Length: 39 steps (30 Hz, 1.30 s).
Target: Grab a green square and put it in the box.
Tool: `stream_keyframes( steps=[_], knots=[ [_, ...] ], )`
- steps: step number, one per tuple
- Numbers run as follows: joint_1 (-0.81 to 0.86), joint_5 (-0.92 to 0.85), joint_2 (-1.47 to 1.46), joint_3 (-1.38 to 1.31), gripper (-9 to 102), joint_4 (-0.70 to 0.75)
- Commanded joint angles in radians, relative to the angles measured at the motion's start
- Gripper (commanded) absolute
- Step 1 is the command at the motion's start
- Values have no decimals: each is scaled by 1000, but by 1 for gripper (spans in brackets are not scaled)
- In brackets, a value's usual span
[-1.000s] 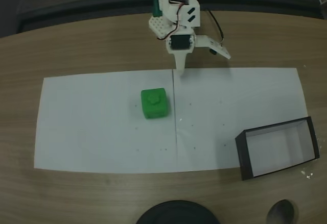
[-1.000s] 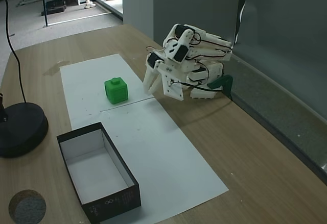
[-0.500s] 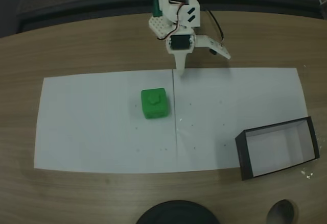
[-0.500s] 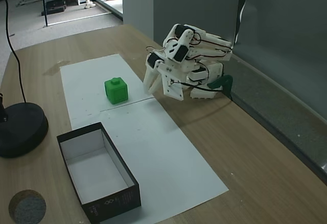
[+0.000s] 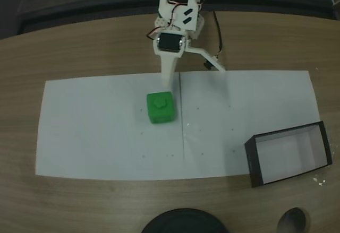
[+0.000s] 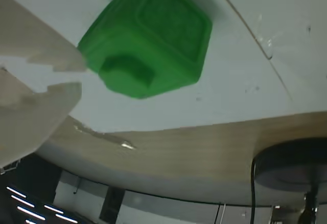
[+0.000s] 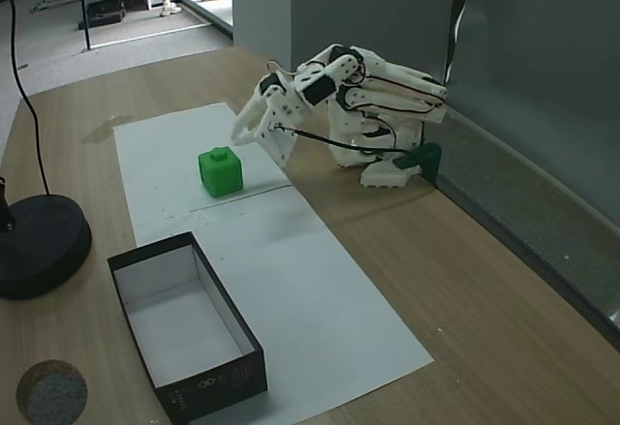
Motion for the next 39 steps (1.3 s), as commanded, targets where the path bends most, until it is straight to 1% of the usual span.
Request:
stream_keyframes(
  steps=[1,3,5,8,11,16,18,22,24,27,32,39],
  knots=[
    [37,0,20,-150,0,-121],
    [40,0,8,-236,0,-120],
    [37,0,3,-296,4,-117],
    [38,-3,-23,-360,16,-74],
    [25,-40,-140,-419,27,-11],
    [-32,-160,-515,-574,28,103],
    [-31,-184,-695,-675,28,187],
    [-32,-236,-1037,-904,28,405],
    [-35,-262,-1192,-994,28,477],
    [-35,-279,-1401,-1097,29,545],
    [-28,-281,-1637,-1186,36,557],
    [-26,-281,-1778,-1241,35,489]
  ],
)
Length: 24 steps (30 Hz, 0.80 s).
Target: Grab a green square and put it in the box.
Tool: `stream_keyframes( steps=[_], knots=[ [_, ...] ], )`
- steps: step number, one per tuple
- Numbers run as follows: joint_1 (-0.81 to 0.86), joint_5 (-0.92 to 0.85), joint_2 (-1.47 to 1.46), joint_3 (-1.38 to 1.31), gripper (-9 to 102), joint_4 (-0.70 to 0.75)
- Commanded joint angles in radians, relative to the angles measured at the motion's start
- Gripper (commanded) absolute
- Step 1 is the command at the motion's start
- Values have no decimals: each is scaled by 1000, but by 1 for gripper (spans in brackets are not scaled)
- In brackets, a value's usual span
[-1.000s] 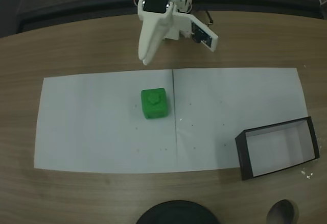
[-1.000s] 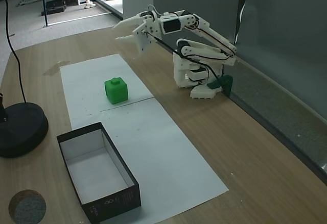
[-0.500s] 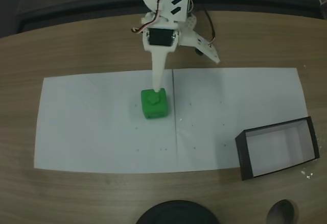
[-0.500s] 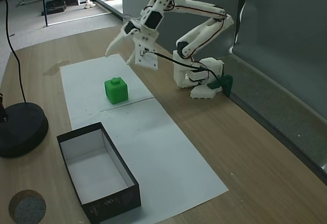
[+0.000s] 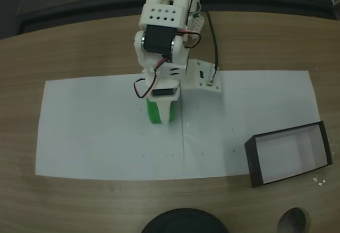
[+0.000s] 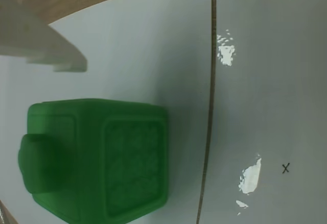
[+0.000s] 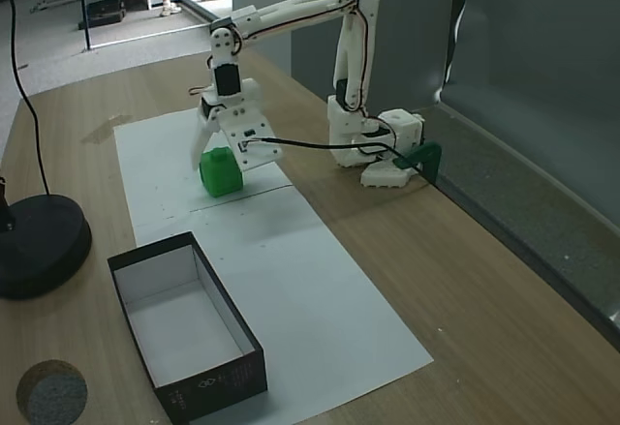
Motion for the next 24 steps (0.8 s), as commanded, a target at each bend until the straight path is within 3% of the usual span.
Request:
stream_keyframes(
  steps=[1,3,9,15,19,24],
  knots=[
    [5,-2,-15,-58,35,-20],
    [2,-2,-38,-58,33,-37],
    [3,-2,-121,-57,8,-101],
    [-14,8,-138,-152,6,-107],
    [-57,41,-86,-390,6,5],
    [-239,71,31,-755,6,140]
  ],
)
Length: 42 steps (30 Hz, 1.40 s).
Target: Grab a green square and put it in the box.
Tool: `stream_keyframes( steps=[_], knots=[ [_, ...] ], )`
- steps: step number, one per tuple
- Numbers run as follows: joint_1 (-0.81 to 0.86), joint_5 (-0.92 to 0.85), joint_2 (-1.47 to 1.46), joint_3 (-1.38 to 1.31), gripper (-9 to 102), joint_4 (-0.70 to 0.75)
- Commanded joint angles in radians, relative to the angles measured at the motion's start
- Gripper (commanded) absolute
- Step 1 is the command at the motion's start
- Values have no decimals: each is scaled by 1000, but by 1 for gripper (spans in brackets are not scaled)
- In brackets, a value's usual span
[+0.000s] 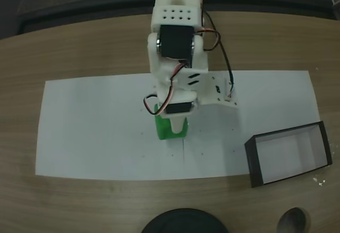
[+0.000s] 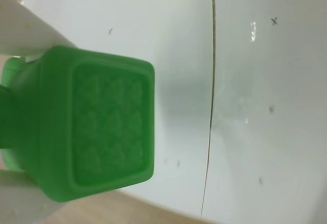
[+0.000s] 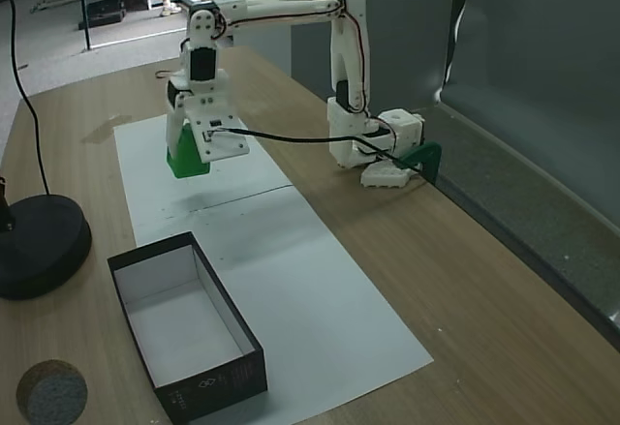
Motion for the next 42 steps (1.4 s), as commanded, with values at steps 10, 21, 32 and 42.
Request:
stream_keyframes(
  steps=[10,21,32,42],
  knots=[
    [-565,-2,83,-517,6,-103],
    [-626,9,-235,-526,6,-284],
    [-618,127,-350,-526,15,-308],
    [-607,133,-341,-526,26,-299]
  ],
)
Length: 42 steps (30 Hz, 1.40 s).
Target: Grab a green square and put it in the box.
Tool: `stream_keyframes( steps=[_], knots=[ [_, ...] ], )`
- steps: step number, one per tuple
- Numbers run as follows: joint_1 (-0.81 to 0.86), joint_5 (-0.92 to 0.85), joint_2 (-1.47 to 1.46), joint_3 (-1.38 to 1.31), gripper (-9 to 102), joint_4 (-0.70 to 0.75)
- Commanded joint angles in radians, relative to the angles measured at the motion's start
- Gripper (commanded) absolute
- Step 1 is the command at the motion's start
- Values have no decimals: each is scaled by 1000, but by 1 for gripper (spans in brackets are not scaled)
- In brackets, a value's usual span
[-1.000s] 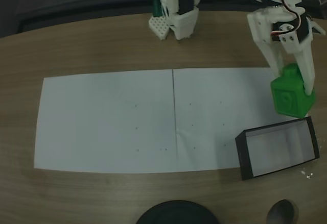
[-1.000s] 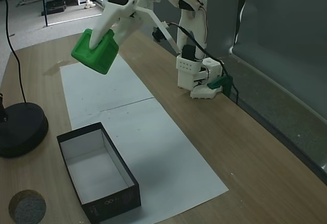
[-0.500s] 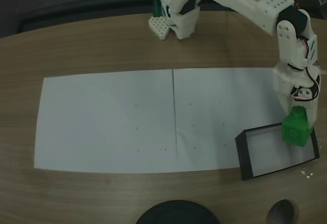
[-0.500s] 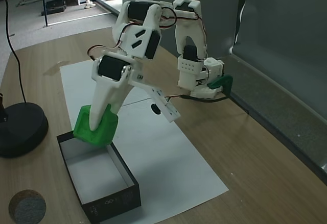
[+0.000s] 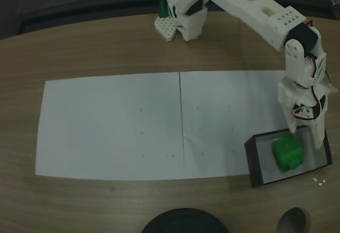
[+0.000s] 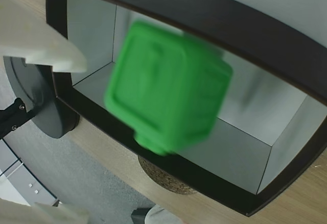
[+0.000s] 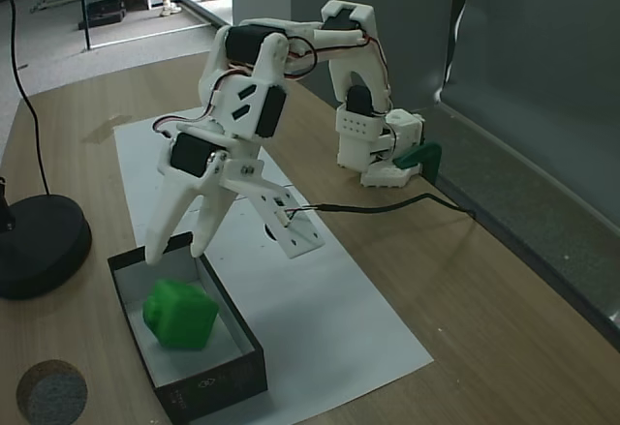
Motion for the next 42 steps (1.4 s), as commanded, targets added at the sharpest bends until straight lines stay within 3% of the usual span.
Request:
stream_keyframes(
  steps=[1,5,10,21,31,42],
  knots=[
    [6,6,46,-61,26,-14],
    [8,6,72,-75,23,32],
    [18,8,236,-130,-1,202],
    [307,101,1012,5,0,474],
    [532,92,1703,680,0,387],
    [741,-15,2091,1327,0,92]
  ],
)
